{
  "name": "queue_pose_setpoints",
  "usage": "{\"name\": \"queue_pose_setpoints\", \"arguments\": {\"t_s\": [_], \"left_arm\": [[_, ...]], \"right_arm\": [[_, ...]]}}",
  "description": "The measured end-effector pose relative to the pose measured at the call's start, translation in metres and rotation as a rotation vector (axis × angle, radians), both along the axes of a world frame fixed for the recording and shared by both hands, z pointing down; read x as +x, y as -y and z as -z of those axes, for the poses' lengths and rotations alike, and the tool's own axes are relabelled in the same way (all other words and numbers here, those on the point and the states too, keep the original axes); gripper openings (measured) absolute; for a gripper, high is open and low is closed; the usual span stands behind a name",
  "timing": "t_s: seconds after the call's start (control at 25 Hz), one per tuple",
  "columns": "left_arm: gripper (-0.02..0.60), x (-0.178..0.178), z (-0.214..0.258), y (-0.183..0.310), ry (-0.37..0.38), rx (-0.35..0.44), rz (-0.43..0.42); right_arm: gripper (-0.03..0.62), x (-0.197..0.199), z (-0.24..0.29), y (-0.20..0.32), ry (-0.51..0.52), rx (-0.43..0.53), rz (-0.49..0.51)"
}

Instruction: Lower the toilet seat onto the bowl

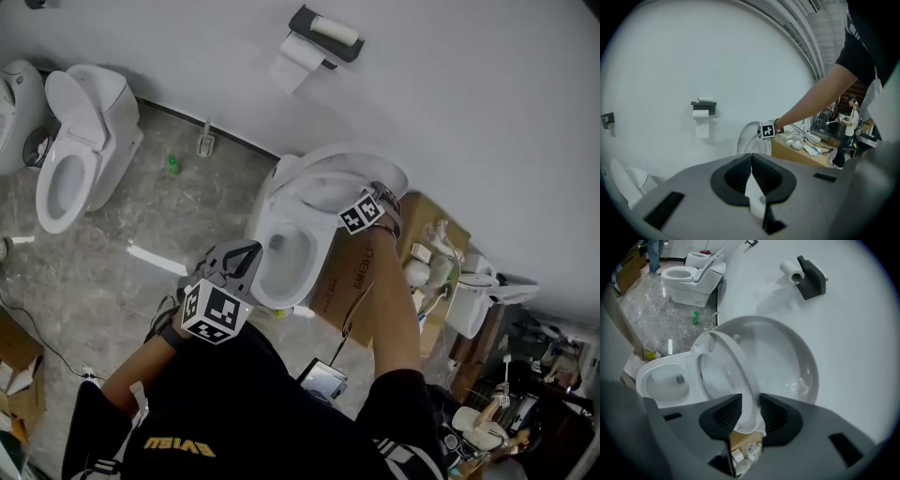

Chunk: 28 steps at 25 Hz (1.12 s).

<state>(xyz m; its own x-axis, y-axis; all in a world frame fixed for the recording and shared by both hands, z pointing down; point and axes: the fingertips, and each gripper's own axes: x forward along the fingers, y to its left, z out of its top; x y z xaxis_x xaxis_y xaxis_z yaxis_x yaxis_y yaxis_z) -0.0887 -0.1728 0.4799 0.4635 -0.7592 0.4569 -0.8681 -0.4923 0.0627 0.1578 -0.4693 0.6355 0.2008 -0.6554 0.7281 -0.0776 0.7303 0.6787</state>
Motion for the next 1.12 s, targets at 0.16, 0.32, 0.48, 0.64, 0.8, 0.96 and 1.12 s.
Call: {"name": "queue_pose_setpoints", "arguments": {"t_s": [0.16, 0.32, 0.48, 0.64, 0.8, 0.96, 1.12], "left_arm": [[0.012, 0.010, -0.002, -0.009, -0.012, -0.005, -0.018], [0.012, 0.015, -0.001, -0.009, 0.006, 0.010, -0.043], [0.012, 0.014, 0.000, -0.007, -0.007, 0.016, -0.039], [0.012, 0.017, 0.002, -0.011, -0.014, 0.018, -0.053], [0.012, 0.021, 0.004, -0.017, -0.012, 0.024, -0.073], [0.012, 0.024, 0.003, -0.021, -0.012, 0.025, -0.083], [0.012, 0.028, 0.003, -0.021, -0.001, 0.035, -0.095]], "right_arm": [[0.186, -0.004, -0.005, -0.012, -0.011, -0.046, 0.000], [0.186, 0.000, -0.005, -0.023, -0.003, -0.066, -0.008], [0.161, 0.002, -0.001, -0.030, -0.012, -0.058, -0.005], [0.123, 0.002, 0.003, -0.040, -0.031, -0.051, -0.005], [0.120, 0.004, 0.005, -0.052, -0.043, -0.049, -0.001], [0.109, 0.005, 0.005, -0.059, -0.041, -0.048, -0.008], [0.107, 0.008, 0.007, -0.063, -0.036, -0.040, -0.013]]}}
